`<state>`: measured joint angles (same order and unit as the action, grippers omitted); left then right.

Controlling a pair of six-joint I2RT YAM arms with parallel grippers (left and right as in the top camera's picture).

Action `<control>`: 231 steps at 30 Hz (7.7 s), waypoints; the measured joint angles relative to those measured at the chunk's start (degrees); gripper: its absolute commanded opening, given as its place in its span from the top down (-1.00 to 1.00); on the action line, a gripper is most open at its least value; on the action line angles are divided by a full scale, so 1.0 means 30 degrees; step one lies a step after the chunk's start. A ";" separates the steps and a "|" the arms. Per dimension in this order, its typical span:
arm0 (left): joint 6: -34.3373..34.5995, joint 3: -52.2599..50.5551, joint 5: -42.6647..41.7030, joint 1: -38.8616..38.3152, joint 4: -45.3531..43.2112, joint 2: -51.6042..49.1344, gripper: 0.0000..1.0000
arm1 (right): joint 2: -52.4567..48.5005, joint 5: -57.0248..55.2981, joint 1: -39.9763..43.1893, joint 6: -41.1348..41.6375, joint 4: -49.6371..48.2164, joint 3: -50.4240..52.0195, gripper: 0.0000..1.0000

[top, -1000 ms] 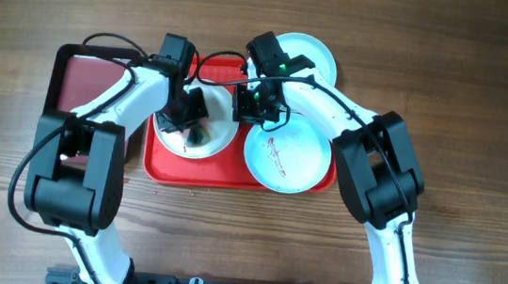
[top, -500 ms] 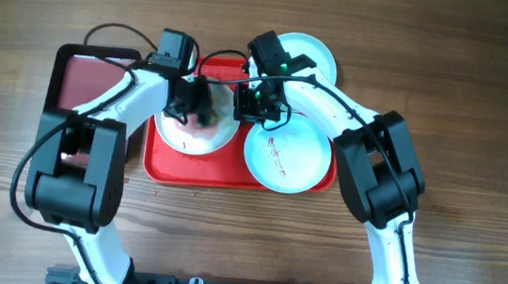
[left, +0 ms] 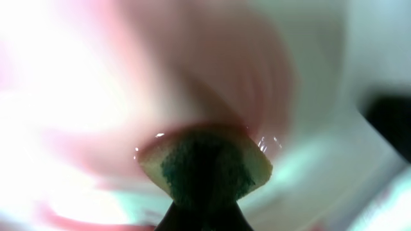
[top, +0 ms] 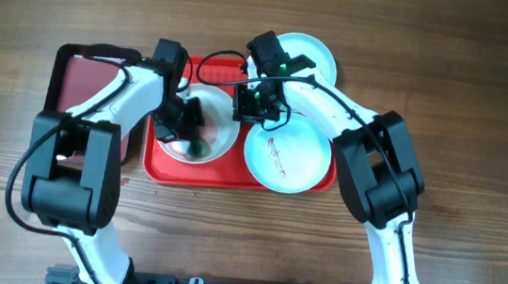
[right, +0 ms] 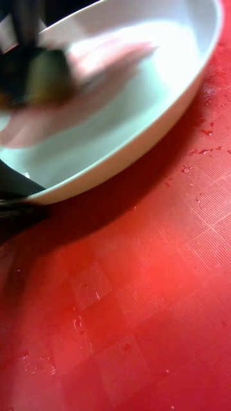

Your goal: Clean dirty plates on tray and stack at the side

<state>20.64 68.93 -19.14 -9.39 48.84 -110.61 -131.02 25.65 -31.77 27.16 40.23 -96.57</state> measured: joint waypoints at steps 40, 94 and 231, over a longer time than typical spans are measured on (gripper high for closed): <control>0.2499 0.5544 0.6040 0.5224 0.4597 0.5938 0.92 | 0.7643 -1.4950 -0.2973 -0.0678 0.3869 -0.0109 0.91; 0.2499 0.5508 0.5850 0.5224 0.5071 0.5202 0.92 | 0.5202 -0.6856 -0.1574 -0.4845 -0.6856 0.6113 -0.49; 0.0627 -0.2652 0.0925 0.7533 -0.2259 1.0069 0.92 | 0.5362 -1.5832 -0.3832 -0.1814 0.1180 0.1384 0.91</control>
<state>22.52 60.97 -16.36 13.21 42.06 -80.40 -114.93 -21.85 -43.27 21.71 43.77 -92.42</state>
